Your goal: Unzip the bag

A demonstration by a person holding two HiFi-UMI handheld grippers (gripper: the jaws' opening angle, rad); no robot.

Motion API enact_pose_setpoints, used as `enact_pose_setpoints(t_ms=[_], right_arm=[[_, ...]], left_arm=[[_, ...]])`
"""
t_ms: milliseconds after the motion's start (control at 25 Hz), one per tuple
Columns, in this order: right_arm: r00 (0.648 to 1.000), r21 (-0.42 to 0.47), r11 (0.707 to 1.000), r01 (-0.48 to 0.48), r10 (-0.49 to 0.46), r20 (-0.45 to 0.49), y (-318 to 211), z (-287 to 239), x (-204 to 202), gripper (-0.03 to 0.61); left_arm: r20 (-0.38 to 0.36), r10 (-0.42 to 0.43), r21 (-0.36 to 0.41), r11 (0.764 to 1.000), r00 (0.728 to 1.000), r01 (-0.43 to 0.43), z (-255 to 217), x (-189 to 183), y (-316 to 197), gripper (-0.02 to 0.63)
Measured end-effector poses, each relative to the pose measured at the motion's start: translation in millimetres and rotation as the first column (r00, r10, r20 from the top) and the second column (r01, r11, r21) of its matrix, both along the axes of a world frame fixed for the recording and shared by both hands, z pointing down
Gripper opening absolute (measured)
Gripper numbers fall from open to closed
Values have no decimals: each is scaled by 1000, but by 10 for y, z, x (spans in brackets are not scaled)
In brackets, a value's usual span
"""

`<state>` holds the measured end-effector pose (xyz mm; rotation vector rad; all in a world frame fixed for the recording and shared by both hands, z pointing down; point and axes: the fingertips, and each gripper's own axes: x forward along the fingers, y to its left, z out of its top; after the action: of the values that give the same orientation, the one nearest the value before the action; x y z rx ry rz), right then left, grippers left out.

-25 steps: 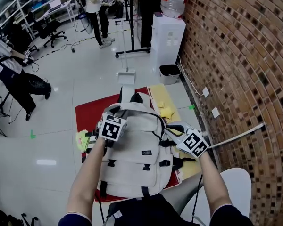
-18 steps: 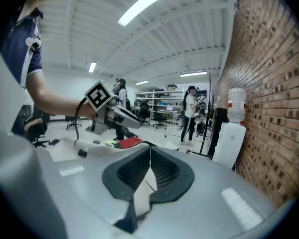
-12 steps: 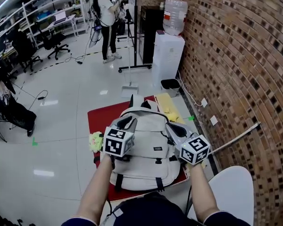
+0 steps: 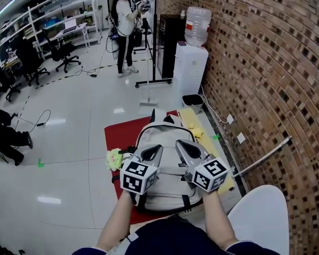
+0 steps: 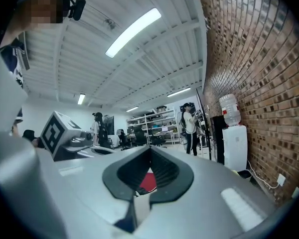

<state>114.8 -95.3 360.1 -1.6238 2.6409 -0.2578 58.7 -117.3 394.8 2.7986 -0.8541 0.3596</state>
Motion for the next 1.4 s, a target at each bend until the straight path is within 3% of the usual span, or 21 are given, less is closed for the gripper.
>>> enact_pose_setpoints(t_ms=[400,1400], right_arm=[[1000,28,1000,3,-2,-4,136,-153,-132,5],[1000,44,999,2,-1,-20,104,-220,-152,5]], left_arm=[[-30,37,54,998,999,-36,-242,33,137,2],[-14,82,60,995,997,-81,-255,104,135,3]])
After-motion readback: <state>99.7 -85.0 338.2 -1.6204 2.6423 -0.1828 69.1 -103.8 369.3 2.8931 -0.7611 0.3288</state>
